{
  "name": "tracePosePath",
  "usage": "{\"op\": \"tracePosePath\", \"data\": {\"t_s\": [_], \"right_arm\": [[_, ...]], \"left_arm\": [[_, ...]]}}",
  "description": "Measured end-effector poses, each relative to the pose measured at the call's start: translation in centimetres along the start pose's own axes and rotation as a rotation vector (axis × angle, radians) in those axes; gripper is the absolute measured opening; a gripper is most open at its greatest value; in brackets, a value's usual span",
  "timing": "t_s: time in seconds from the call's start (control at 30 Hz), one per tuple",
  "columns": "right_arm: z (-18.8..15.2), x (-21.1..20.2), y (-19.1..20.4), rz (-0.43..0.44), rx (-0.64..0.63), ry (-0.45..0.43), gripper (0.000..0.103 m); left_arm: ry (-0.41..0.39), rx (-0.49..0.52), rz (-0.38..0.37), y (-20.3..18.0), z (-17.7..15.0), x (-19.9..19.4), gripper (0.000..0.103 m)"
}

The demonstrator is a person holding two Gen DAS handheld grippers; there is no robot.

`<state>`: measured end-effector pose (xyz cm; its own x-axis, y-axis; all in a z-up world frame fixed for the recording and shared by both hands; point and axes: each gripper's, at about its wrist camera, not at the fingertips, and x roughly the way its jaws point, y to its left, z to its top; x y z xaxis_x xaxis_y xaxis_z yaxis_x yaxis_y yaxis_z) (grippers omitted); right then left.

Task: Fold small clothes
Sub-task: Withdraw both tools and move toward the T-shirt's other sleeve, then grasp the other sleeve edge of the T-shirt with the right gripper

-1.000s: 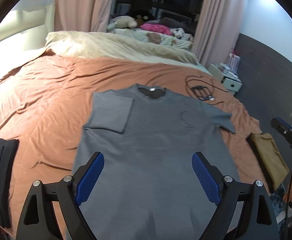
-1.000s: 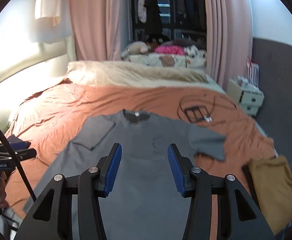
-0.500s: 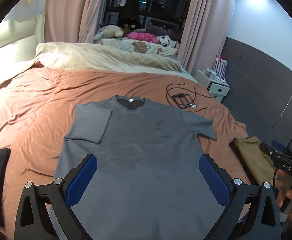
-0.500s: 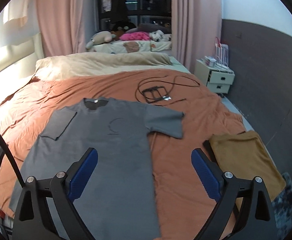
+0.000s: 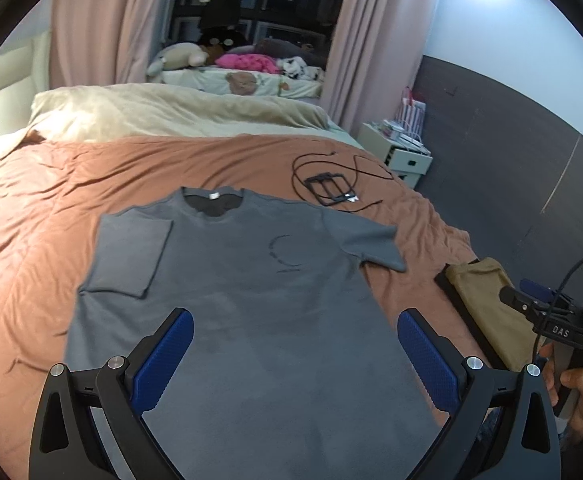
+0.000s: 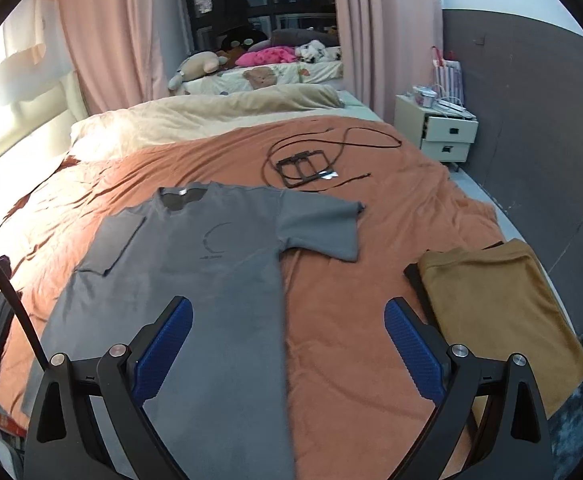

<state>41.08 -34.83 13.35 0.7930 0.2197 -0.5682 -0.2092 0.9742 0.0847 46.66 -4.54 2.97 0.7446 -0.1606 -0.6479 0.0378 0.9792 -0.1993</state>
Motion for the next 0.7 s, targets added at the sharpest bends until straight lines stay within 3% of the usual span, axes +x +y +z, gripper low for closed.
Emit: {"op": "tracePosePath", "data": {"t_s": [0.33, 0.5, 0.7], "right_arm": [[0.5, 5.8, -2.8, -0.018, 0.079, 0.034, 0.096], [1.6, 8.8, -4.7, -0.020, 0.149, 0.070, 0.096], [3.2, 13.4, -6.9, -0.052, 0.186, 0.104, 0.096]], "left_arm": [[0.052, 0.010, -0.058, -0.1, 1.2, 6.4, 0.099], [0.104, -0.002, -0.080, 0.2, 2.0, 10.3, 0.080], [0.150, 0.016, -0.090, 0.2, 3.0, 15.1, 0.066]]}}
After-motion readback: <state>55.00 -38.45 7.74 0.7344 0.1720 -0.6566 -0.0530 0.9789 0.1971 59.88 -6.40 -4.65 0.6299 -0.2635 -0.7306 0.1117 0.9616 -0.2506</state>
